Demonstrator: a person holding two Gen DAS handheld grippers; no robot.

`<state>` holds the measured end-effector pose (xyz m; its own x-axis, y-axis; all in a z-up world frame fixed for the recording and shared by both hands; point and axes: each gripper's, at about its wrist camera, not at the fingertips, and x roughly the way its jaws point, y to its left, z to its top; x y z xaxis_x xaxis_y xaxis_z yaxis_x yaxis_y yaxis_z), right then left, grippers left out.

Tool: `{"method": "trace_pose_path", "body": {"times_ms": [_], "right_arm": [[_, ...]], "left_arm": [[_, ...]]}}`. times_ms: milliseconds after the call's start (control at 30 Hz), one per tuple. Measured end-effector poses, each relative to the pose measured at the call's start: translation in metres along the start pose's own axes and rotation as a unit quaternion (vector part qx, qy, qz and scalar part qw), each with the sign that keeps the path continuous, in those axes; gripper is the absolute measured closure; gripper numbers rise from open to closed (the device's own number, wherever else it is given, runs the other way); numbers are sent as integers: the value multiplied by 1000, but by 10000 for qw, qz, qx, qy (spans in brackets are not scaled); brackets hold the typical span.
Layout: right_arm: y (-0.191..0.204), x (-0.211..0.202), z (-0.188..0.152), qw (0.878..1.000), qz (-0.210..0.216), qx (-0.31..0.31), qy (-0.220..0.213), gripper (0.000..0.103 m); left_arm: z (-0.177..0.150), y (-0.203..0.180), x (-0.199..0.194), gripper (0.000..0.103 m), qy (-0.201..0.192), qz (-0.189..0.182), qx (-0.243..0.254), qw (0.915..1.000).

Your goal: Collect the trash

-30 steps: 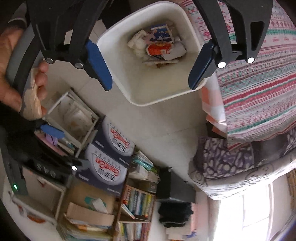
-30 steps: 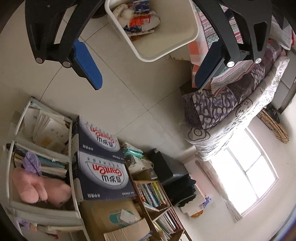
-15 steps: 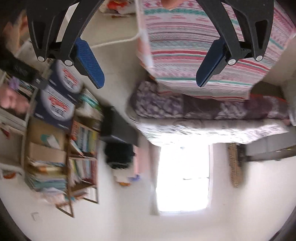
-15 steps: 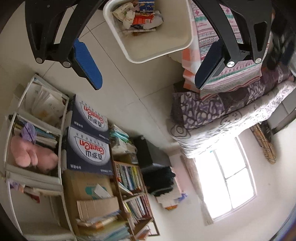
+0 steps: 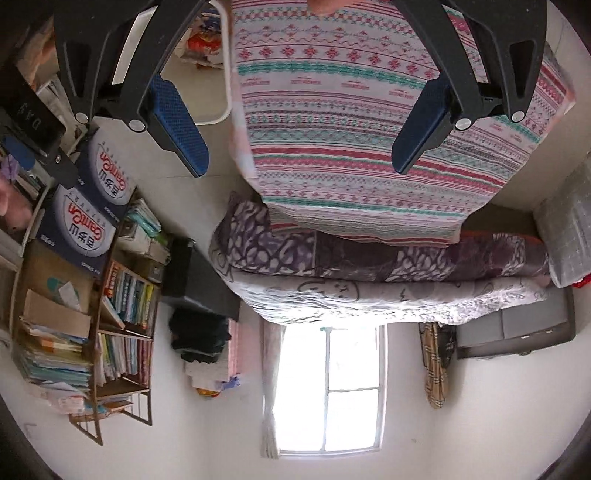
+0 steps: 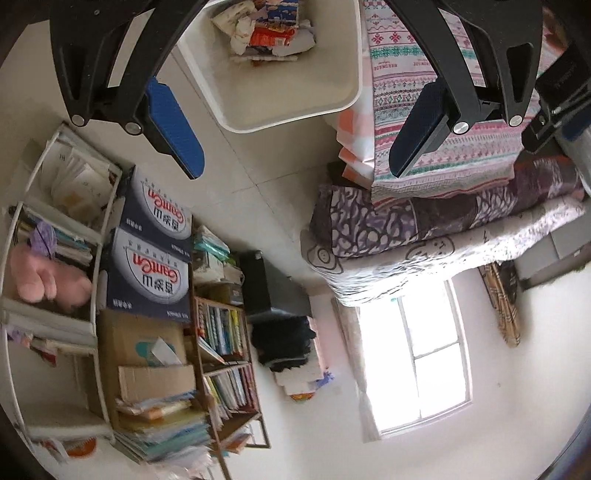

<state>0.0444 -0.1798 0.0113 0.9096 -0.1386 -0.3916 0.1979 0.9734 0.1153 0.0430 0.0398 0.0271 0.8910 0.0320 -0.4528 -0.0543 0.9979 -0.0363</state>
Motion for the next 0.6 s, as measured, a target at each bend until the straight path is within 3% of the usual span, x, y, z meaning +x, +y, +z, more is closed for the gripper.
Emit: {"method": "trace_pose_path", "body": {"times_ms": [267, 600], "right_arm": [[21, -3, -11, 9987, -58, -504, -93, 7], [14, 4, -10, 9995, -63, -293, 22, 7]], "left_arm": [[-1, 6, 5, 7, -19, 34, -76, 10000], [-7, -4, 16, 7, 153, 15, 26, 9999]]}}
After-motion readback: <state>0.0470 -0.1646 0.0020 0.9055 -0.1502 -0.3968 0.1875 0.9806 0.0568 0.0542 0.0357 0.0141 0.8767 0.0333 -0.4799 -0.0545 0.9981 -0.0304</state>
